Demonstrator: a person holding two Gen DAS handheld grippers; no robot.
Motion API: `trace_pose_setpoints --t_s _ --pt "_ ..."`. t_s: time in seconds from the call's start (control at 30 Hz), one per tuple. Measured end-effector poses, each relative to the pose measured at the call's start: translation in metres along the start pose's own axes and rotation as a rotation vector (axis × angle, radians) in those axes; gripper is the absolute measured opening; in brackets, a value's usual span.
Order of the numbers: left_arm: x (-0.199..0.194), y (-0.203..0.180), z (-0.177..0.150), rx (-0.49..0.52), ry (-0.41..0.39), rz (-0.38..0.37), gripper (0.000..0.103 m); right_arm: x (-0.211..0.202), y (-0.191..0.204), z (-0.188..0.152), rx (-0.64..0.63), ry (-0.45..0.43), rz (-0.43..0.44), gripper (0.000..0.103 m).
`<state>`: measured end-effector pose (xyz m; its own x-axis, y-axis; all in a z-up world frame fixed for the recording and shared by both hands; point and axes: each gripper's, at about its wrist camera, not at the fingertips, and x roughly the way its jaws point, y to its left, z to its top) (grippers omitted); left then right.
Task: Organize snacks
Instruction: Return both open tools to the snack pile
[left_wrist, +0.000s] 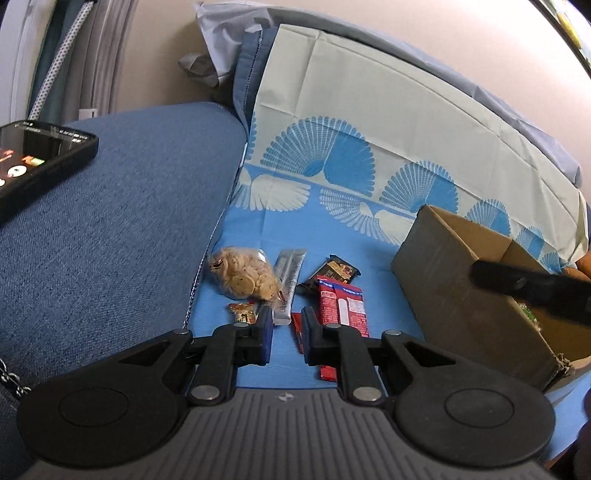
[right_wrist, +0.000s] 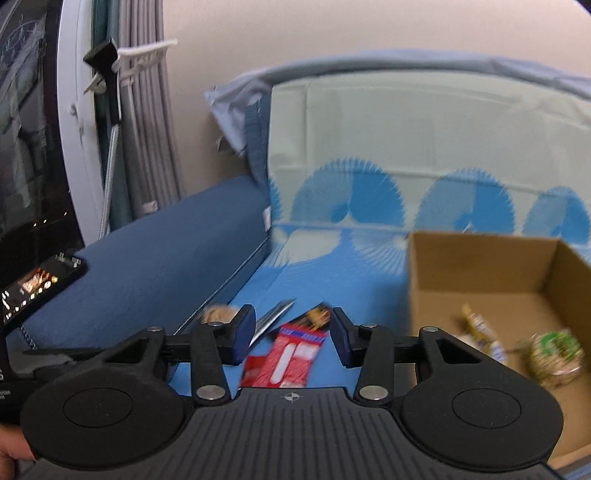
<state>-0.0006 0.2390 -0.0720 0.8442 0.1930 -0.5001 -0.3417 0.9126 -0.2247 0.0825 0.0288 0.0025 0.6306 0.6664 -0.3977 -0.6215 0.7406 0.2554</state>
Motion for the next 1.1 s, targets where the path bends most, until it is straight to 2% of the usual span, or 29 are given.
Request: trace_pose_setpoints --t_s 0.27,0.6,0.67,0.73,0.8,1.1 --pt "0.005 -0.002 0.004 -0.015 0.003 0.021 0.017 0.032 0.017 -0.017 -0.002 0.090 0.026 0.047" --pt "0.028 -0.010 0.005 0.014 0.003 0.087 0.020 0.071 0.017 -0.043 -0.035 0.177 0.005 0.067" --pt "0.035 -0.012 0.005 0.027 0.006 0.114 0.024 0.081 0.017 -0.049 -0.050 0.204 -0.005 0.067" --pt "0.043 -0.014 0.005 0.040 0.011 0.142 0.039 0.089 0.017 -0.051 -0.050 0.215 0.009 0.073" --pt "0.050 -0.015 0.004 0.048 0.017 0.149 0.045 0.095 0.020 -0.053 -0.079 0.218 0.008 0.075" --pt "0.085 -0.015 0.001 0.060 0.087 0.224 0.046 0.121 0.016 -0.055 -0.056 0.280 -0.025 0.080"
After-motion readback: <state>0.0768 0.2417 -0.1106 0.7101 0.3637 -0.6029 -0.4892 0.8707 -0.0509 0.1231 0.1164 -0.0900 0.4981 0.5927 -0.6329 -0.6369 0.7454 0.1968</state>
